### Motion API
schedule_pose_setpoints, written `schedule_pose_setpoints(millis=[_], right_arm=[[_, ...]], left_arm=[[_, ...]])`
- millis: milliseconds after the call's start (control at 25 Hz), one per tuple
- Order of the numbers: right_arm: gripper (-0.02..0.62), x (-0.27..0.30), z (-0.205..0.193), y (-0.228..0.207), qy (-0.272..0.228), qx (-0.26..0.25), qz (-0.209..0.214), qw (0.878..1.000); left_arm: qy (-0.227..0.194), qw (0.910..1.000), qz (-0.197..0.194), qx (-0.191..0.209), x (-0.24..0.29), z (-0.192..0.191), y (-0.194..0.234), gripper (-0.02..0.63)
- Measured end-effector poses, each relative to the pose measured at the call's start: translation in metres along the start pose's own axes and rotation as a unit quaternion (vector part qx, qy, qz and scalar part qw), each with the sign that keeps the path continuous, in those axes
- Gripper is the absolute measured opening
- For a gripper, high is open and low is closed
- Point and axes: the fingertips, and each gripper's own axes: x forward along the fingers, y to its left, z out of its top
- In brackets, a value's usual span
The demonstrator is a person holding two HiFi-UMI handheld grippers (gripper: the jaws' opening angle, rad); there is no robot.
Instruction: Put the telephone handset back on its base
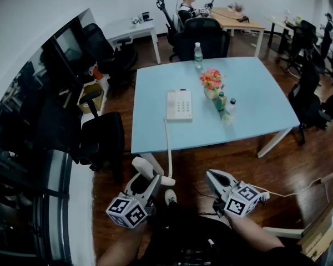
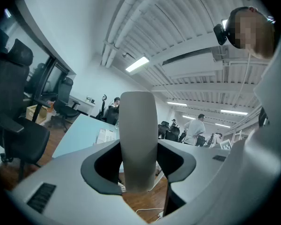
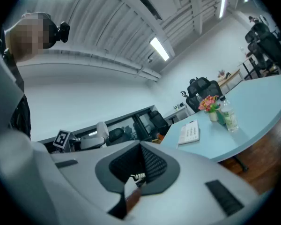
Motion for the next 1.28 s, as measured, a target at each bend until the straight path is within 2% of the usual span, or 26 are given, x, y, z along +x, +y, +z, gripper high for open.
schedule_pose_setpoints(millis=[280, 520, 720, 920, 1280], right_arm=[[0.014, 0.058, 0.018, -0.025, 0.007, -0.006, -0.006, 1.000], [0.014, 0.145, 0.055, -0.043, 0.001, -0.015, -0.026, 1.000], [0.014, 0.211, 0.069, -0.056, -0.005, -0.011, -0.059, 0.998], [0.015, 0.242, 0.069, -0.071, -0.021, -0.008, -0.087, 0.996], [0.015, 0.282, 0.087, -0.095, -0.023, -0.012, -0.118, 0.993]], left_arm=[[0.005, 0.9999, -0.001, -0.010, 0.045, 0.021, 0.046, 0.221], [0.018, 0.9993, -0.032, -0.010, 0.098, 0.069, 0.104, 0.221], [0.045, 0.9973, -0.058, 0.003, 0.138, 0.103, 0.162, 0.221], [0.063, 0.9945, -0.082, 0.015, 0.171, 0.106, 0.198, 0.221], [0.103, 0.9907, -0.088, 0.008, 0.220, 0.112, 0.243, 0.221]])
